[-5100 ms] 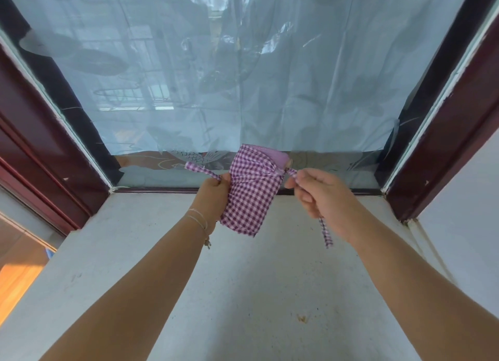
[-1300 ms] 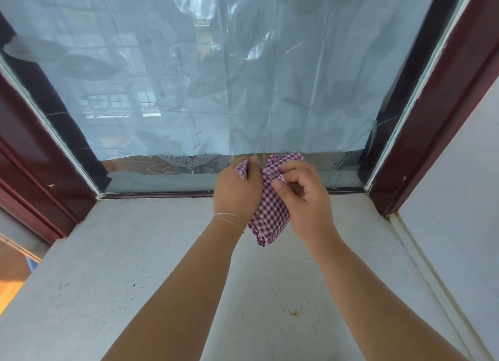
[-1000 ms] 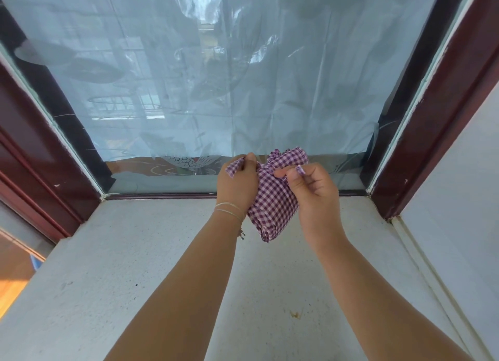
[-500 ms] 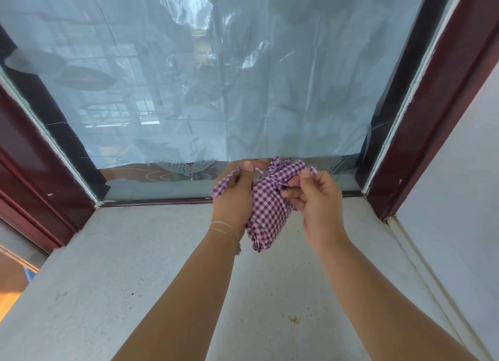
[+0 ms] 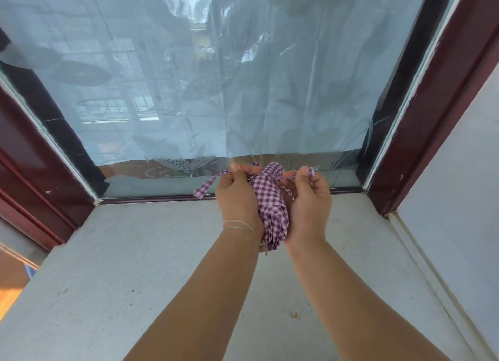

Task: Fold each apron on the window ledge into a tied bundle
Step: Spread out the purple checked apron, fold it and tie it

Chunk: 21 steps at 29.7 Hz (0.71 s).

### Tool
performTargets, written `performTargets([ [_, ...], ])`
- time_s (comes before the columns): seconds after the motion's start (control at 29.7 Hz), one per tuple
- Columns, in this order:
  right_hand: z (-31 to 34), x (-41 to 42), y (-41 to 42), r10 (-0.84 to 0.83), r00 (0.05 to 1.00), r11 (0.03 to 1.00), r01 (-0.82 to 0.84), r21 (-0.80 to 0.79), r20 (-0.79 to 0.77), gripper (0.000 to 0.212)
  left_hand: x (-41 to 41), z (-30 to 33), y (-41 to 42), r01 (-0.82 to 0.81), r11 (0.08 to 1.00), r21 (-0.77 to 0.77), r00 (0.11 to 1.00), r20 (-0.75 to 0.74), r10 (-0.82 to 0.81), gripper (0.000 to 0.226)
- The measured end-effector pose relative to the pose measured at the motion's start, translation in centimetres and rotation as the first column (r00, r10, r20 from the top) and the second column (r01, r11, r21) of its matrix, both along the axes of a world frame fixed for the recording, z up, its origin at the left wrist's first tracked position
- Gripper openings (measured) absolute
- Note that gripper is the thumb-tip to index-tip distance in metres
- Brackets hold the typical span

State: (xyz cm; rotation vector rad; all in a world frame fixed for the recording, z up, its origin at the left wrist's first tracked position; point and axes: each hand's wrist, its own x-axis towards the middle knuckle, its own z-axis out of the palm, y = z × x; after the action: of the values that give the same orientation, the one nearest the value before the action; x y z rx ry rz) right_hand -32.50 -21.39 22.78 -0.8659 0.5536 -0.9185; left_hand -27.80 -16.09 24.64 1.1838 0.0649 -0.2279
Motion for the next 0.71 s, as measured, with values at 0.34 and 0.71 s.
performTargets([
  [0.34,0.9,1.1,-2.8,0.318,0.948,0.946,-0.319,0.064,0.028,0.021,1.3,0.5,2.9,0.210,0.978,0.014,0.871,0.451,-0.193,0.028],
  [0.71,-0.2,0.7,-3.7,0.140,0.980,0.770,-0.199,-0.606,-0.143,0.004,4.4,1.5,3.8,0.398,0.784,0.477,0.791,0.253,-0.556,0.006],
])
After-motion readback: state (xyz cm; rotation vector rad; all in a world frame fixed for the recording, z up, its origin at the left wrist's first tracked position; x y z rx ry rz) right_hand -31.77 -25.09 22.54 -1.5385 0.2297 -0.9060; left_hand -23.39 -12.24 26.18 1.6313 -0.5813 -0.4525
